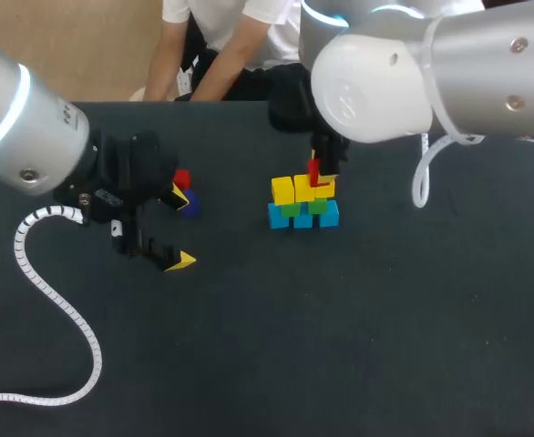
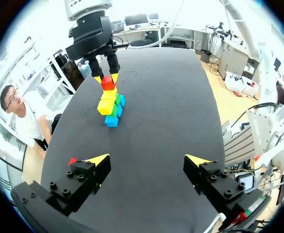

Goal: Place the blue cubes, place green cubes on the blue cubes, place the yellow cubes on the green cubes, then place the red cubes on the yellow cubes, and place purple cube on the red cubes.

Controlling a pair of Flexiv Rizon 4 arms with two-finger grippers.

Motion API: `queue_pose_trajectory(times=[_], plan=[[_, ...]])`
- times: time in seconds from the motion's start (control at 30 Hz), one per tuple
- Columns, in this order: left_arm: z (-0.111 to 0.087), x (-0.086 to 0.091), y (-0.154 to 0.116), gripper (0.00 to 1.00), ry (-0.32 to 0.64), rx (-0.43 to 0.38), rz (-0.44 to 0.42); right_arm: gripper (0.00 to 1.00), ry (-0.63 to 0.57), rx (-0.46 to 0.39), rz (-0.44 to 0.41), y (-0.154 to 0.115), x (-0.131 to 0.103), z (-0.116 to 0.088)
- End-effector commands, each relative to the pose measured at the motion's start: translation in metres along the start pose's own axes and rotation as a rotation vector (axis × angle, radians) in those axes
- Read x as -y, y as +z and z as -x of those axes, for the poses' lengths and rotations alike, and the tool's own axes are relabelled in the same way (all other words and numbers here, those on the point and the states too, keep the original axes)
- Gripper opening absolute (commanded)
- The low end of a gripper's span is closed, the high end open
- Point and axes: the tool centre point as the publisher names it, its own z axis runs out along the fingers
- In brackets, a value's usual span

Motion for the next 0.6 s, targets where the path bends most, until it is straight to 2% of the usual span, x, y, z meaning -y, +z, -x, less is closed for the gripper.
queue_pose_trajectory(times=[0.03, 0.6], plan=[[-0.0021, -0.0005, -0.0008, 1.00, 0.004, 0.007, -0.003, 0.00, -0.005, 0.000, 0.007, 0.0001, 0.0048, 0.0025], [-0.0021, -0.0005, -0.0008, 1.00, 0.004, 0.007, -0.003, 0.00, 0.002, 0.000, 0.024, 0.0074, 0.0097, 0.0024]])
